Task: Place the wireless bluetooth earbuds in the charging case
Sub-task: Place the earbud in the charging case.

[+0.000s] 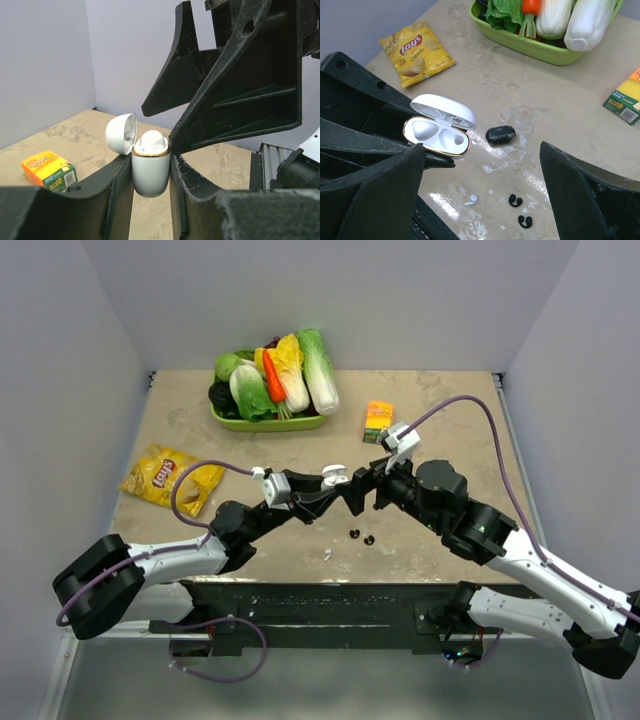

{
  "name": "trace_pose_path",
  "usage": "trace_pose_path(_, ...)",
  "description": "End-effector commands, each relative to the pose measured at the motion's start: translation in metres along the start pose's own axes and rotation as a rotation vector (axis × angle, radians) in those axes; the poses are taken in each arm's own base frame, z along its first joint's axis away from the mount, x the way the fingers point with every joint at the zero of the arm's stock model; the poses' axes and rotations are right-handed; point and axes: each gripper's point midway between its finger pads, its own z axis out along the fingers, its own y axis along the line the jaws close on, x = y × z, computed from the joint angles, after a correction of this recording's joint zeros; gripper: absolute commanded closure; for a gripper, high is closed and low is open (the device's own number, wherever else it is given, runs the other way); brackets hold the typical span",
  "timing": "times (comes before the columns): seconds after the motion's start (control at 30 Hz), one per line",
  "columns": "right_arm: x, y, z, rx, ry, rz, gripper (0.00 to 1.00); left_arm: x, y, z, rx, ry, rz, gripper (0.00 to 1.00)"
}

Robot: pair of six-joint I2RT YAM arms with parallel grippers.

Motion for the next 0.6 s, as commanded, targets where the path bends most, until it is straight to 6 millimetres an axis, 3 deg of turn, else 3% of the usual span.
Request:
trace_pose_path(0.0, -0.014, -0.013, -0.005, 0.065, -0.042, -0.002, 0.02, -0.104, -0.021, 0.002, 0.083, -0.376, 0.108, 1.0)
trace_pose_path(0.17, -0.017, -0.01, -0.008, 0.046, -0.056, 0.001, 0.02, -0.103, -0.021, 0.002, 0.086, -0.374, 0.108, 1.0)
trace_pose_path(0.37, -0.046, -0.005, -0.035, -0.002, -0.202, 0.055, 0.02, -0.102, -0.019, -0.002, 0.072, -0.374, 0.116, 1.0)
trace_pose_path(0.5, -0.025, -0.034, -0.03, 0.162, -0.158, 0.075, 0.02, -0.109, -0.014, -0.019, 0.017, -0.381, 0.141, 1.0)
trace_pose_path(0.57, 0.001, -0.04, -0.019, 0.191, -0.08, 0.061, 0.02, -0.103, -0.008, -0.035, -0.032, -0.369, 0.146, 1.0)
